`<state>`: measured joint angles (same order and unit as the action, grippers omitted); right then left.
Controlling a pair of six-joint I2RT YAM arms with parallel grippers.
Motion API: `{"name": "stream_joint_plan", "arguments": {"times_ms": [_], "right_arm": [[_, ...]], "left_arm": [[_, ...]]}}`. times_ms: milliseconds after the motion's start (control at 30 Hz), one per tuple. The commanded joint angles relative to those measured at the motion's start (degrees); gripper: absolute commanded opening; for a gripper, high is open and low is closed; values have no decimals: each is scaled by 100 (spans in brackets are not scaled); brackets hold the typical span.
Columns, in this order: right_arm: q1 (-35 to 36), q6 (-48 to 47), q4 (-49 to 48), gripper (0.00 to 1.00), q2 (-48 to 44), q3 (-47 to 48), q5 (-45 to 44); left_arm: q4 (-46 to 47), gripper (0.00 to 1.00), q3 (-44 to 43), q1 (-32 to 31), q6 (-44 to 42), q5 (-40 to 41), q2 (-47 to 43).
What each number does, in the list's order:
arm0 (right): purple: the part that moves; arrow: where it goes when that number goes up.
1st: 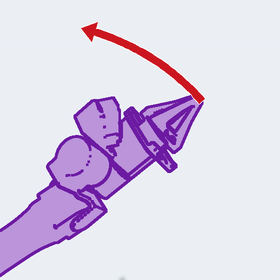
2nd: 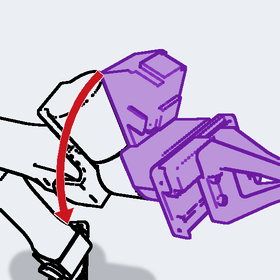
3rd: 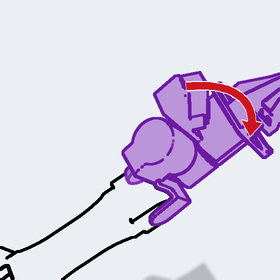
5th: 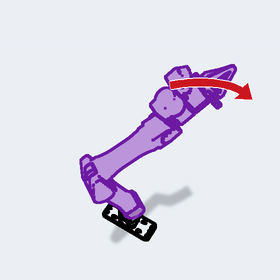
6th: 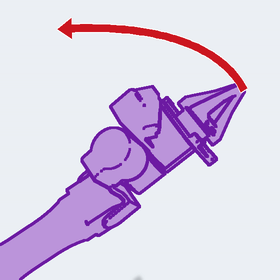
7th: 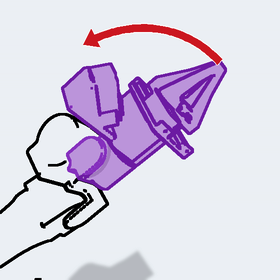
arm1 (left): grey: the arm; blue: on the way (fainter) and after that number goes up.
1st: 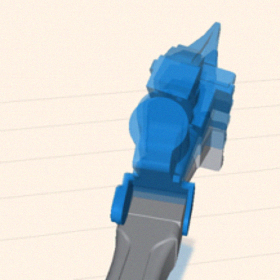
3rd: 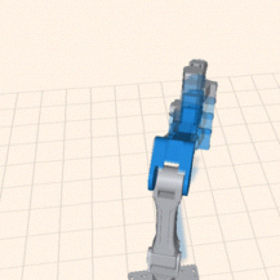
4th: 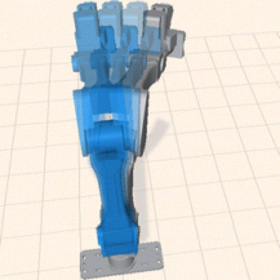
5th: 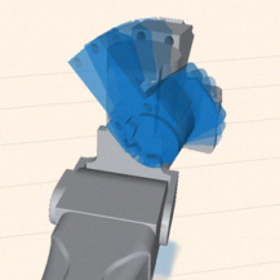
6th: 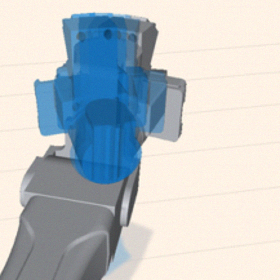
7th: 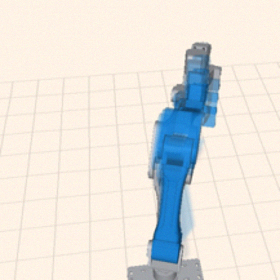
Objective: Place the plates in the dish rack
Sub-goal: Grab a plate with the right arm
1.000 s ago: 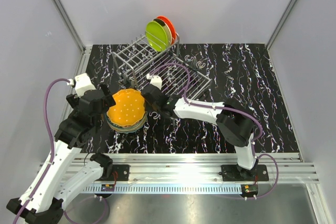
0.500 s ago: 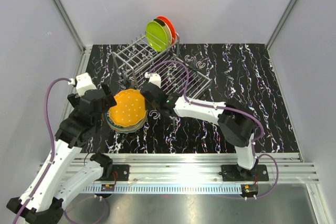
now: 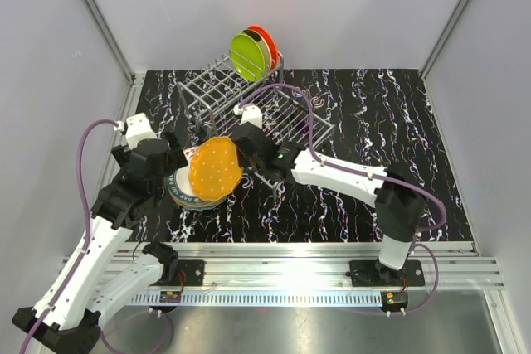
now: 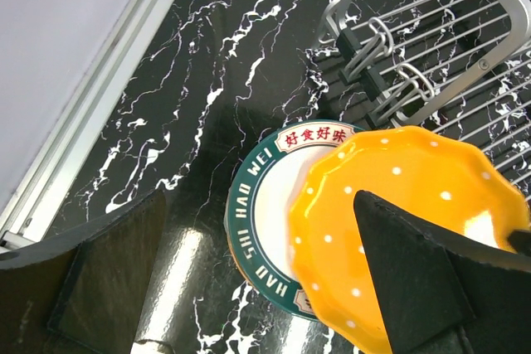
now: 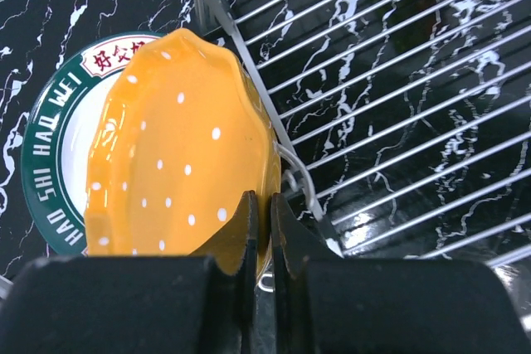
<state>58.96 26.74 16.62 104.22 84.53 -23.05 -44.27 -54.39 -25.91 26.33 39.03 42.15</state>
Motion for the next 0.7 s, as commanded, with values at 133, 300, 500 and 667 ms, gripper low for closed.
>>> {"name": "stream_joint_plan", "arguments": {"times_ms": [133, 300, 500, 667], "right_arm": [[46, -204, -608, 0, -859, -252, -428], [45, -362, -669, 0, -1053, -490, -762], [-24, -354, -748, 0, -1378, -806, -868], [-156, -152, -906, 0, -1633, -1298, -868]], "left_arm": [[349, 99, 60, 25, -154, -299, 135], [375, 99, 60, 33, -224, -466, 250], [463, 99, 87, 25, -312, -826, 346], [472, 99, 52, 34, -409, -1028, 575]]}}
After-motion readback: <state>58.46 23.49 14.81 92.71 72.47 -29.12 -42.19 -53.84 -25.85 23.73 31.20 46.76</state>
